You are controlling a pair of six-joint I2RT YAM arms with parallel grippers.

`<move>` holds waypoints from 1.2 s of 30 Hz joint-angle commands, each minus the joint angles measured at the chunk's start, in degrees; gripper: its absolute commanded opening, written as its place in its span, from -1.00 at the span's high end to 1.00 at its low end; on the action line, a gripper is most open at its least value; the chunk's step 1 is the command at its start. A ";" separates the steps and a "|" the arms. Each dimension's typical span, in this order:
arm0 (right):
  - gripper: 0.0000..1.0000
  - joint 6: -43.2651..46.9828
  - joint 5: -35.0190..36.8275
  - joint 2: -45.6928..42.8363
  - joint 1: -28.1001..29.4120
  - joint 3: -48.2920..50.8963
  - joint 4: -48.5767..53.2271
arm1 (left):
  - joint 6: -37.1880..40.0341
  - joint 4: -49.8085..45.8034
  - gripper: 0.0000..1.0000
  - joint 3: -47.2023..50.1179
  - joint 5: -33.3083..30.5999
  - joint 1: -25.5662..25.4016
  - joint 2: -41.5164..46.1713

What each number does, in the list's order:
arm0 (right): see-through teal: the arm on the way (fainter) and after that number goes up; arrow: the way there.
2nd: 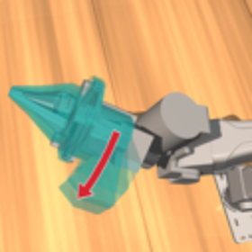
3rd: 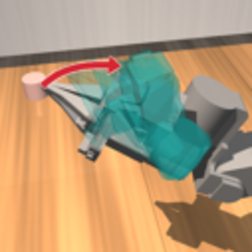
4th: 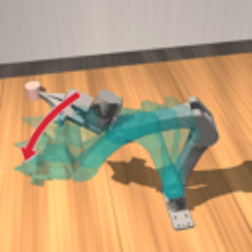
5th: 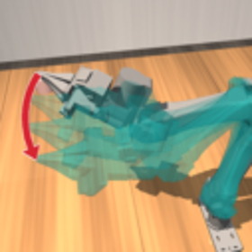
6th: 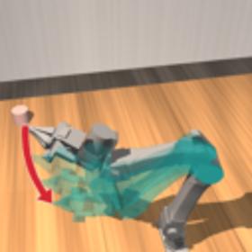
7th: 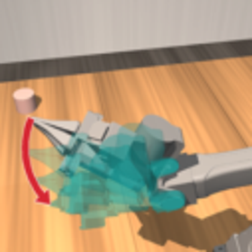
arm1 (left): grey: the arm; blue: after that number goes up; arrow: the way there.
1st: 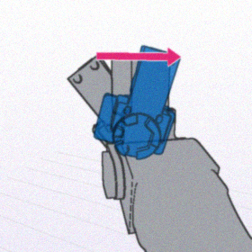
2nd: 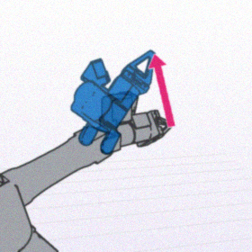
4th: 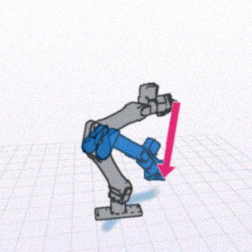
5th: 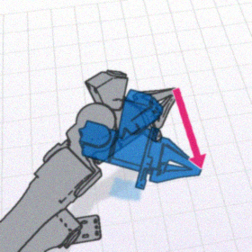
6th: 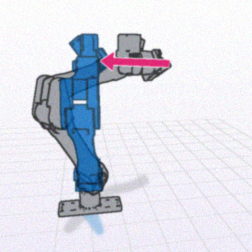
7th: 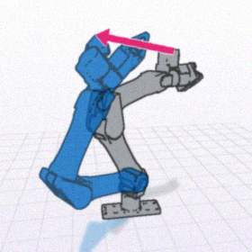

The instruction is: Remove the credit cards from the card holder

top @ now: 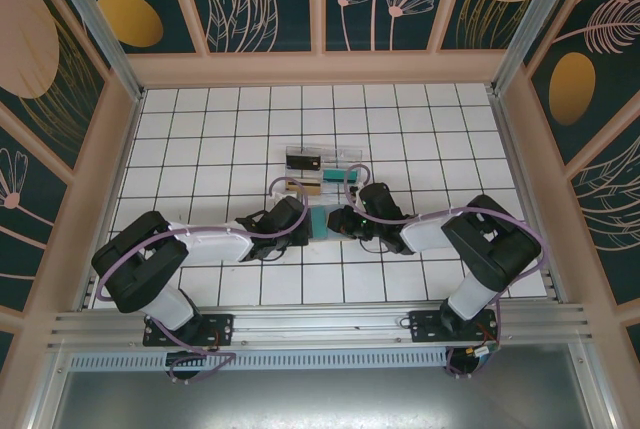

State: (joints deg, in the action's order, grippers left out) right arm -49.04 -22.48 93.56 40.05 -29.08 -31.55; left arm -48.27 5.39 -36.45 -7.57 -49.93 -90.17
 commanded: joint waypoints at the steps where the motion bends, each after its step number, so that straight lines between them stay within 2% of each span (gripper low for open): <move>1: 0.67 -1.15 -1.73 1.29 -0.33 0.78 -3.69 | -0.34 -3.63 1.00 0.41 0.01 -0.17 -2.38; 26: 0.74 -0.61 -2.57 4.34 0.57 -2.41 -1.76 | -0.43 -3.27 1.00 0.83 0.19 -0.16 -2.20; 30: 1.00 -0.45 -2.66 4.15 0.64 -2.46 -1.67 | -0.43 -3.28 1.00 0.81 0.19 -0.16 -2.20; 36: 1.00 -0.31 -0.23 1.37 0.05 -0.66 -0.25 | -0.56 -3.63 1.00 0.94 -0.16 -0.16 -2.46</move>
State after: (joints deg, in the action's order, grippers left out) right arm -49.89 -23.88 96.68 40.27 -30.26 -32.58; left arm -48.27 5.39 -36.45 -7.57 -49.93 -90.17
